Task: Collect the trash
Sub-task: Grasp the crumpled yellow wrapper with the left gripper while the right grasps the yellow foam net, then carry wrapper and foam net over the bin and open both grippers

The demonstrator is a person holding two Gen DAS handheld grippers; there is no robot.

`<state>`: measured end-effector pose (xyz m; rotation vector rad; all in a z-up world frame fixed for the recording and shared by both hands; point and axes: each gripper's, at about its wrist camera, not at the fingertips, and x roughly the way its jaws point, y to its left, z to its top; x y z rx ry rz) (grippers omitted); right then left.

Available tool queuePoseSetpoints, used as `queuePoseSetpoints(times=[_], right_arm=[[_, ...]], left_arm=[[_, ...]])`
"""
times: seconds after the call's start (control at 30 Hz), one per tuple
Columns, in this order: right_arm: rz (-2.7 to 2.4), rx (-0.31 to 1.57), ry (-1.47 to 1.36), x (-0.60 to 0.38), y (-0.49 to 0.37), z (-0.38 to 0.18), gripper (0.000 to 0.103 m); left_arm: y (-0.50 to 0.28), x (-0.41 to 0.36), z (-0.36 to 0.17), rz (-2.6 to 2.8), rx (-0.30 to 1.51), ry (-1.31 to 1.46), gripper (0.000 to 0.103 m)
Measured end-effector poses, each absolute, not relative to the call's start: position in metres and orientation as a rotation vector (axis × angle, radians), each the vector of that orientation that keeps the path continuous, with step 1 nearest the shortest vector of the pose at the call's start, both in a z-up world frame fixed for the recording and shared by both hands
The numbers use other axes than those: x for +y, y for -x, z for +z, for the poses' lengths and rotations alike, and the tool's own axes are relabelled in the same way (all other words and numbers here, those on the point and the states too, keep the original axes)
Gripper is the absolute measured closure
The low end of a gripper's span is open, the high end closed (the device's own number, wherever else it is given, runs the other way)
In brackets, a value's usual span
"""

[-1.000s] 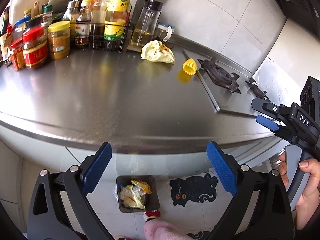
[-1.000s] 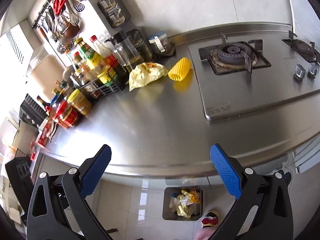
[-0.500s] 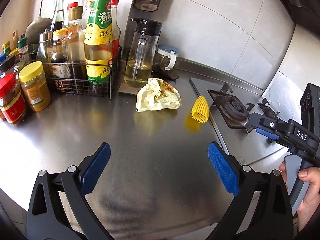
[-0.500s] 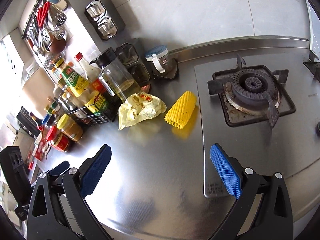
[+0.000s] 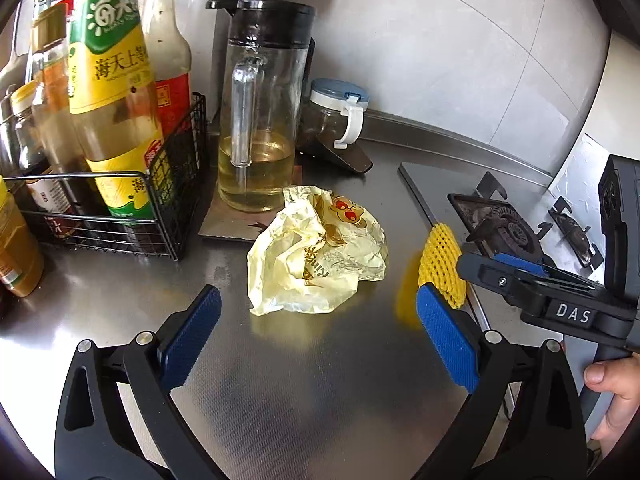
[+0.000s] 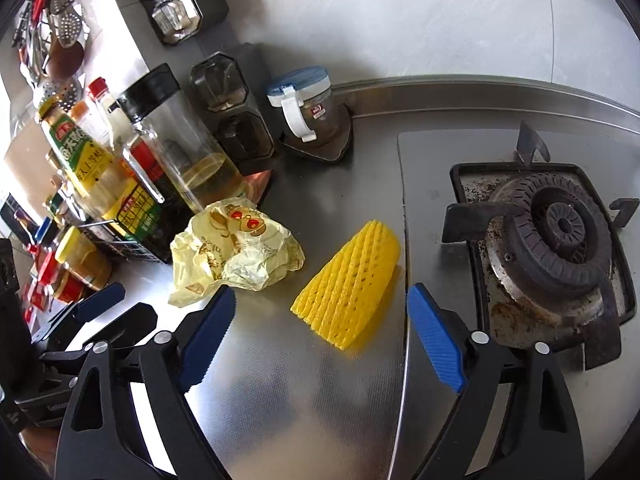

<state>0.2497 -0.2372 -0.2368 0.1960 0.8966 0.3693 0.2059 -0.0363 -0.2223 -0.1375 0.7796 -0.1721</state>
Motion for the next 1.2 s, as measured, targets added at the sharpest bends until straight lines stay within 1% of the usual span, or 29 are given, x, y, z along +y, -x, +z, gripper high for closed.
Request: queuePoseSetpoints(times=[0.03,0.1,0.17,0.2,0.27,0.37,0.4,0.43,0.47,0.5,0.53,0.63,0.67,0.73,0.9,1.2], right_arm=[[0.364,0.909,-0.200,-0.236,-0.254,-0.241,0.026],[0.354,0.927,-0.213,-0.236,-0.260,-0.248,0.030],[0.350,0.950,-0.215,-0.236,-0.266,-0.253,0.037],[0.347,0.959,-0.211,-0.236,-0.268,-0.256,0.040],[0.344,0.969,-0.204,-0.235,-0.271,-0.260,0.044],[0.347,0.976,-0.190,-0.234,-0.273,-0.264,0.050],[0.344,0.974,-0.182,-0.233,-0.274,-0.265,0.055],[0.339,0.971,-0.171,-0.232,-0.274,-0.266,0.063],[0.333,0.969,-0.156,-0.231,-0.273,-0.266,0.067],[0.327,0.967,-0.144,-0.231,-0.273,-0.267,0.076],[0.323,0.966,-0.134,-0.231,-0.272,-0.268,0.084],[0.320,0.964,-0.134,-0.233,-0.269,-0.268,0.090],[0.320,0.961,-0.143,-0.235,-0.267,-0.266,0.091],[0.327,0.955,-0.162,-0.237,-0.262,-0.262,0.091],[0.336,0.931,-0.174,-0.239,-0.236,-0.248,0.091],[0.332,0.882,-0.183,-0.238,-0.153,-0.218,0.091]], left_arm=[[-0.210,-0.039,-0.225,-0.180,0.783,0.130,0.012],[-0.217,-0.042,-0.231,-0.190,0.791,0.110,0.018],[-0.224,-0.044,-0.237,-0.206,0.807,0.101,0.028],[-0.227,-0.045,-0.241,-0.213,0.820,0.096,0.031],[-0.232,-0.046,-0.249,-0.223,0.848,0.087,0.043],[-0.239,-0.046,-0.261,-0.227,0.884,0.081,0.051],[-0.241,-0.046,-0.264,-0.230,0.895,0.082,0.058],[-0.242,-0.045,-0.266,-0.233,0.903,0.083,0.067],[-0.242,-0.045,-0.267,-0.228,0.902,0.077,0.068],[-0.241,-0.045,-0.267,-0.231,0.900,0.073,0.073],[-0.241,-0.046,-0.268,-0.234,0.902,0.067,0.083],[-0.240,-0.046,-0.270,-0.228,0.918,0.056,0.093],[-0.239,-0.045,-0.270,-0.225,0.923,0.060,0.098],[-0.236,-0.041,-0.269,-0.215,0.925,0.075,0.101],[-0.210,-0.040,-0.253,-0.232,0.897,0.083,0.102],[-0.119,-0.033,-0.217,-0.259,0.870,0.089,0.102]])
